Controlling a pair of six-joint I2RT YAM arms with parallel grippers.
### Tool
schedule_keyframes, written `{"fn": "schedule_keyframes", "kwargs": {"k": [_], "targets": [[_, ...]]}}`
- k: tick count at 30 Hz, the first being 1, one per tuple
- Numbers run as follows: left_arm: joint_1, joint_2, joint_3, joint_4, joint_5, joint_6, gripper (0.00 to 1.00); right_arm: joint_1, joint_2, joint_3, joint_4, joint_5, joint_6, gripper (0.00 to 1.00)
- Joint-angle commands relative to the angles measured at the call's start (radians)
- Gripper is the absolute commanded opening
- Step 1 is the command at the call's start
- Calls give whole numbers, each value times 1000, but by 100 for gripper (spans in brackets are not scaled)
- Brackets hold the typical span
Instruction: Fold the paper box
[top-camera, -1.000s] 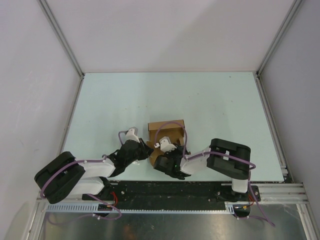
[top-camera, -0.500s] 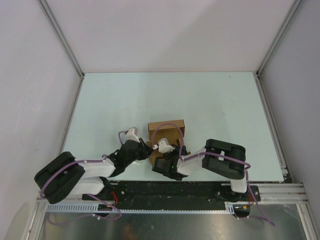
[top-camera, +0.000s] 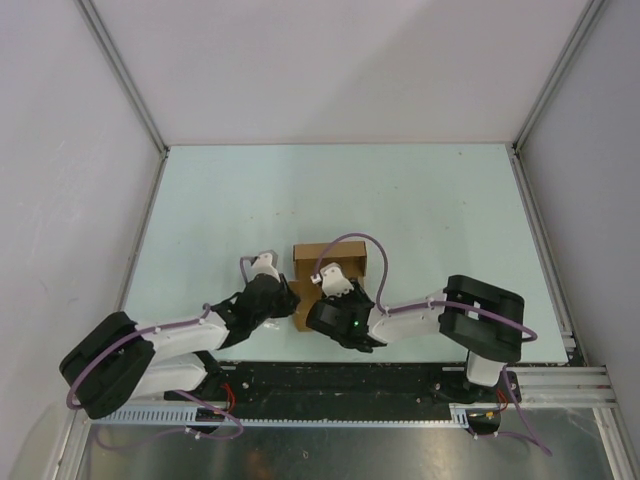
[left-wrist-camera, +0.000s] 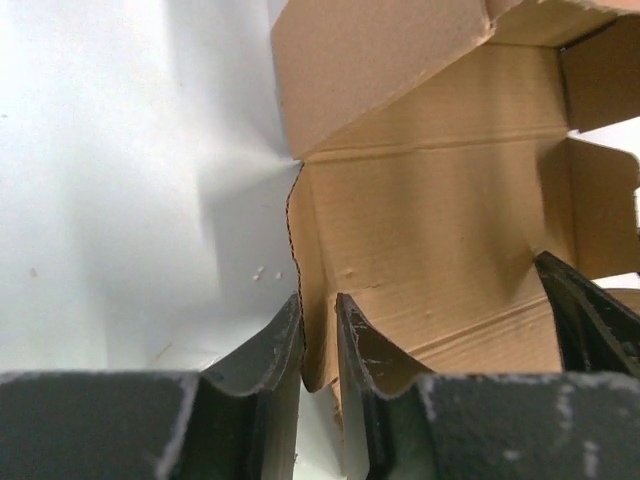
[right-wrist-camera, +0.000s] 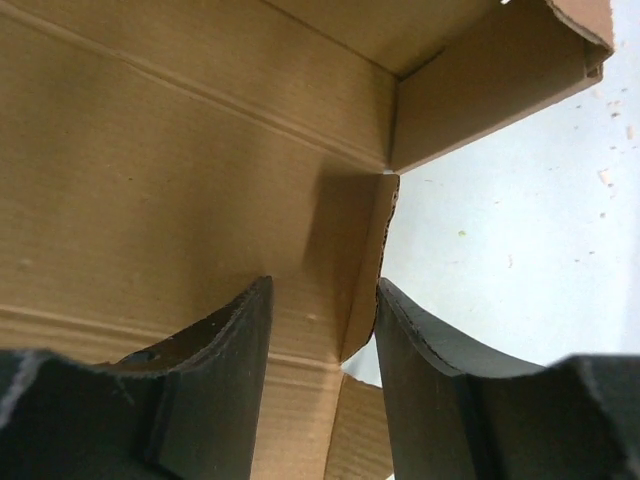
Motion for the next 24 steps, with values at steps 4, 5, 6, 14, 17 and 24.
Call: {"fn": "schedule_keyframes", "kwargs": {"k": [4,5,6,14,17,24], "targets": [[5,-27,97,-183,-110,122,19,-48,-111,-67,90,-155,114,50],[5,-23,109,-189,-113,128,18,-62,-134,-78,99,-169,122,50],[5,-20,114,-189,-112,135,18,-71,-152,-104,108,-200,142,51],[-47,49,186,-191,-142,165,17,-165,-428,-268,248,-355,203,56],[-88,95,220,-197,-167,188,13,-183,-496,-292,251,-381,206,57],[-183,200,296,-250,-263,220,6,-228,-603,-357,268,-433,239,57]]}}
